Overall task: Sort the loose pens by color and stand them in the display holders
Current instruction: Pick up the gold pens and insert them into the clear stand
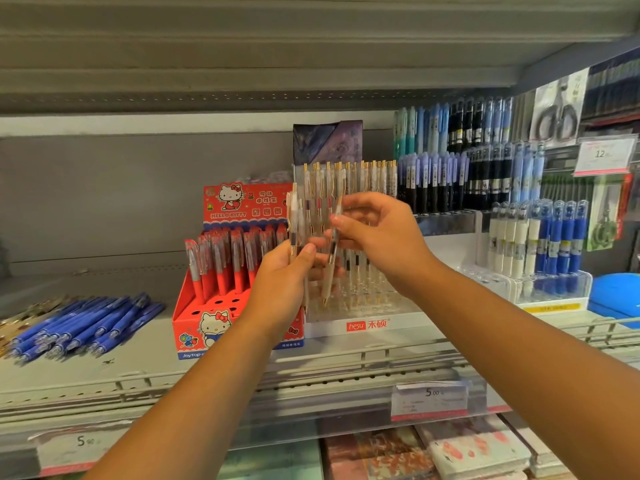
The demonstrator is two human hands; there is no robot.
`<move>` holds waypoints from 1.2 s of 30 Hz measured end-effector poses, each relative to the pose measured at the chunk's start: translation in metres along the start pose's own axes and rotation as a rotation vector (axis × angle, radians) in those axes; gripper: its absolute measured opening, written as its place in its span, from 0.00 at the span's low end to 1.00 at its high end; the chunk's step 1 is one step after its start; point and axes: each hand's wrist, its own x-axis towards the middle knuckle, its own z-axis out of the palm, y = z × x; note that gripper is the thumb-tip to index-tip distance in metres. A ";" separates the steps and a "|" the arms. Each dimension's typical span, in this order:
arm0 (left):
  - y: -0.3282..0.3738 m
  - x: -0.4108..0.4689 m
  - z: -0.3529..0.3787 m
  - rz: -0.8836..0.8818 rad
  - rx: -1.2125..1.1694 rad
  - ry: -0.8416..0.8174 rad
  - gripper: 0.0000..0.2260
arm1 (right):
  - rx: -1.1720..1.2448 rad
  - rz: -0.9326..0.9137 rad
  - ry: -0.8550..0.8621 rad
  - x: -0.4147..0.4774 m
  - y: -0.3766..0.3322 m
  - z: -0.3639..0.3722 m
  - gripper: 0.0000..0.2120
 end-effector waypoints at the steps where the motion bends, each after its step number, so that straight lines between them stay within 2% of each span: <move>1: 0.000 0.001 -0.001 0.010 0.021 0.019 0.10 | 0.007 -0.007 0.027 0.002 0.000 -0.002 0.10; 7: 0.003 0.001 0.000 0.029 0.050 0.093 0.08 | -0.110 -0.065 0.225 0.012 0.004 -0.019 0.11; 10: 0.004 0.000 -0.001 0.035 0.179 0.083 0.08 | -0.182 -0.077 0.289 0.017 0.011 -0.027 0.11; 13: 0.005 -0.001 -0.001 0.024 0.188 0.058 0.09 | -0.222 -0.058 0.318 0.020 0.019 -0.032 0.11; 16: 0.005 0.000 -0.002 -0.004 0.191 0.074 0.09 | -0.230 -0.029 0.302 0.021 0.028 -0.033 0.10; 23: 0.007 0.001 0.001 -0.033 0.036 0.082 0.11 | -0.379 -0.039 0.238 0.021 0.043 -0.028 0.09; 27: 0.006 0.000 0.001 -0.004 0.103 0.077 0.09 | -0.509 -0.011 0.116 0.019 0.050 -0.026 0.06; 36: 0.004 -0.002 0.000 0.028 0.094 0.001 0.08 | -0.659 -0.055 0.083 0.017 0.048 -0.032 0.07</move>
